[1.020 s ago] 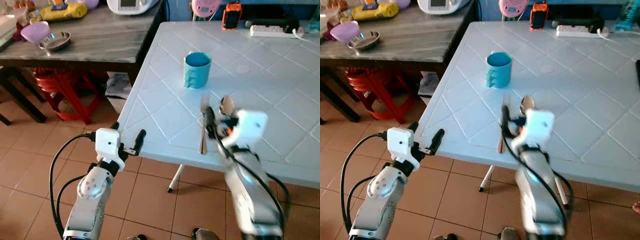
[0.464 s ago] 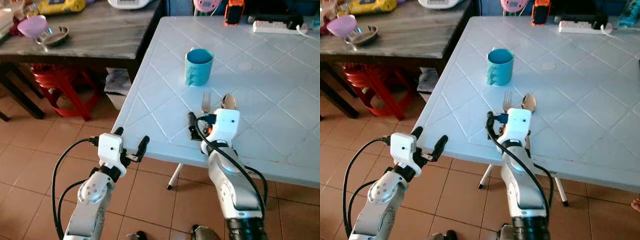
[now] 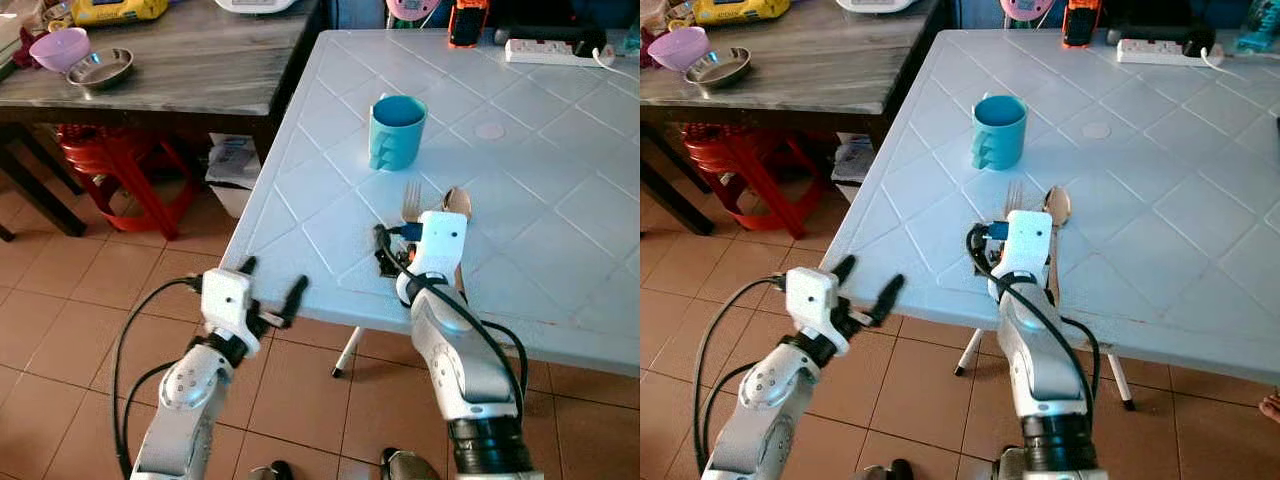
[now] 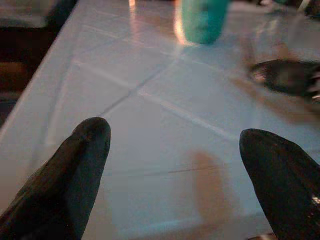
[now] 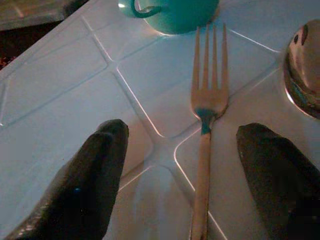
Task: Setting the table
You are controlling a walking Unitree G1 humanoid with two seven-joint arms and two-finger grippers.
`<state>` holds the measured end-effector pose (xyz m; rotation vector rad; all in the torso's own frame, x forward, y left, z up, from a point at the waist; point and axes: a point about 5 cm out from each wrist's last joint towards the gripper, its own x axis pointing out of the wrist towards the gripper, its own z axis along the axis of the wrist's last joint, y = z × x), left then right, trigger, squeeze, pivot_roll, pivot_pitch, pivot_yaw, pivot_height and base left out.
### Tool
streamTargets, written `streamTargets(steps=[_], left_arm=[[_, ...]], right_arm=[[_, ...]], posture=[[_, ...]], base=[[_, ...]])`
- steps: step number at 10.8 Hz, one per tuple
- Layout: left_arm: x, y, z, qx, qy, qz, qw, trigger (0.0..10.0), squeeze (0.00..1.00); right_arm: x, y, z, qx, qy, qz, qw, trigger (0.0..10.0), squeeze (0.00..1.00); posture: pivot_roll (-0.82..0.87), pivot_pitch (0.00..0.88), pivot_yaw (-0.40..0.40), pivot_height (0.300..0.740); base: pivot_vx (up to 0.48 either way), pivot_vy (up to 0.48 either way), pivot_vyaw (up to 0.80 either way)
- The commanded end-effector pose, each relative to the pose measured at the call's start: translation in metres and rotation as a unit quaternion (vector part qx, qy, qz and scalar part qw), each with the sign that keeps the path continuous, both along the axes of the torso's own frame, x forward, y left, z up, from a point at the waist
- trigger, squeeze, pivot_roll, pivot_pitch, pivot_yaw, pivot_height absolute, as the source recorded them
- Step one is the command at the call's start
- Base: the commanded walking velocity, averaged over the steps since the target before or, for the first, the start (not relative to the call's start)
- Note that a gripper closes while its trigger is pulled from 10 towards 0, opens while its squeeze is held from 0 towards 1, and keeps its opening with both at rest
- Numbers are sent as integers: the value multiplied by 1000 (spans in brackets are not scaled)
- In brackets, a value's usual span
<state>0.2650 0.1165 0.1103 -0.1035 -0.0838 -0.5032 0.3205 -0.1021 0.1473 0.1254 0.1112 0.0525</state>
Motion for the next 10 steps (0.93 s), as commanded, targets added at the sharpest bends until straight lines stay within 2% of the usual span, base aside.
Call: streamTargets(steps=[1,2,5,7,10], left_arm=[[-4,0,2,-3,-4,-16,1000,10000,0],[-7,-3,2,-11,-6,-48,999,10000,0],[-8,-5,2,-3,-13,-75,997,10000,0],[-9,-4,1,-1,-11,-79,997,10000,0],[-10,-3,-1,-3,-12,-81,997,10000,0]], right_arm=[[-2,-2,-19,2,49,-5,999,0,0],[-3,-11,-26,4,70,-22,997,0,0],[-2,-23,-30,4,90,-45,995,0,0],[-1,-27,-31,0,98,-50,994,0,0],[-5,-33,-48,-29,149,-54,987,0,0]], posture=[[-140,212,100,740],[-141,212,98,740],[-150,210,97,740],[-147,207,95,740],[-141,201,94,740]], base=[[0,0,0],[0,0,0],[0,0,0],[0,0,0],[0,0,0]])
